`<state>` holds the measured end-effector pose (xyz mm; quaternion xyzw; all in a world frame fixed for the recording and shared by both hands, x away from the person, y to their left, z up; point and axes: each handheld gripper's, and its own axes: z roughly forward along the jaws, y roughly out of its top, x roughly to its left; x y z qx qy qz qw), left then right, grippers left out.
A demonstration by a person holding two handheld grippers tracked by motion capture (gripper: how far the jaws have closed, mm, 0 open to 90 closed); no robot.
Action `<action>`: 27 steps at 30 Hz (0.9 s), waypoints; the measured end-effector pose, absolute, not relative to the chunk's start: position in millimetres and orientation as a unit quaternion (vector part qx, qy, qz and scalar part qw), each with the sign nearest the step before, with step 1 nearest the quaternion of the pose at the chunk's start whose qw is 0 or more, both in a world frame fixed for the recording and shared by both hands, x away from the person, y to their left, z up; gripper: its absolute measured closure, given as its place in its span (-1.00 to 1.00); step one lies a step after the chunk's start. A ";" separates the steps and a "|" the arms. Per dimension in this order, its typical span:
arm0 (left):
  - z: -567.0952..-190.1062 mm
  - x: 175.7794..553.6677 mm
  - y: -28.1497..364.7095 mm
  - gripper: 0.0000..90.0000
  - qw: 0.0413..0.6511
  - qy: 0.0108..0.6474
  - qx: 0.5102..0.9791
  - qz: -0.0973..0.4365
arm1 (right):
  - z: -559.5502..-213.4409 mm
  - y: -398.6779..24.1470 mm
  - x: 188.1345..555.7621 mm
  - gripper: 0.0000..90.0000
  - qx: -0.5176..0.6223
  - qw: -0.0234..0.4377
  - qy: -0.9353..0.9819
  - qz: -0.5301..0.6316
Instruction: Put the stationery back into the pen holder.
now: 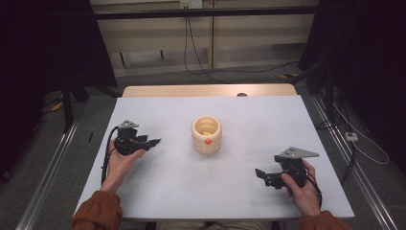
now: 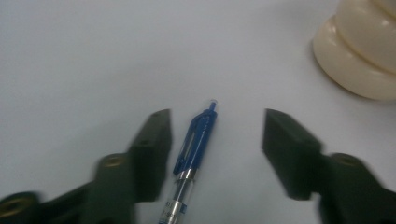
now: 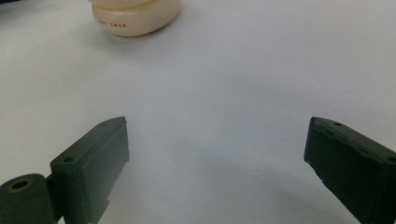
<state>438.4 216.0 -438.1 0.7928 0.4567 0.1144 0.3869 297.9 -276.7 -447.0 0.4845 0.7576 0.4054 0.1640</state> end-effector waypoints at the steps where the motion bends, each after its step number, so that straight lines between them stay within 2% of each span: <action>1: -438.0 438.7 215.3 -0.28 0.383 0.459 0.793 0.117 | -446.9 -276.9 298.0 -0.86 0.484 0.164 0.757 0.406; 2: -437.5 438.4 214.6 -0.40 0.379 0.458 0.796 0.117 | -446.9 -277.2 298.1 -0.86 0.485 0.164 0.757 0.406; 4: -437.1 437.3 213.6 -0.50 0.382 0.457 0.794 0.124 | -447.0 -277.8 298.3 -0.86 0.487 0.164 0.756 0.406; 6: -433.8 436.8 214.7 -0.71 0.379 0.461 0.792 0.129 | -447.0 -278.0 298.1 -0.86 0.487 0.164 0.756 0.406; 9: -427.1 434.5 218.4 -0.85 0.378 0.460 0.792 0.140 | -447.1 -277.8 298.0 -0.86 0.485 0.164 0.757 0.405; 16: -419.6 435.7 235.4 -0.80 0.388 0.448 0.794 0.135 | -447.0 -278.1 298.6 -0.86 0.484 0.164 0.758 0.406; 27: -422.7 437.4 244.9 -0.75 0.361 0.450 0.805 0.141 | -446.8 -278.1 297.8 -0.86 0.484 0.164 0.758 0.405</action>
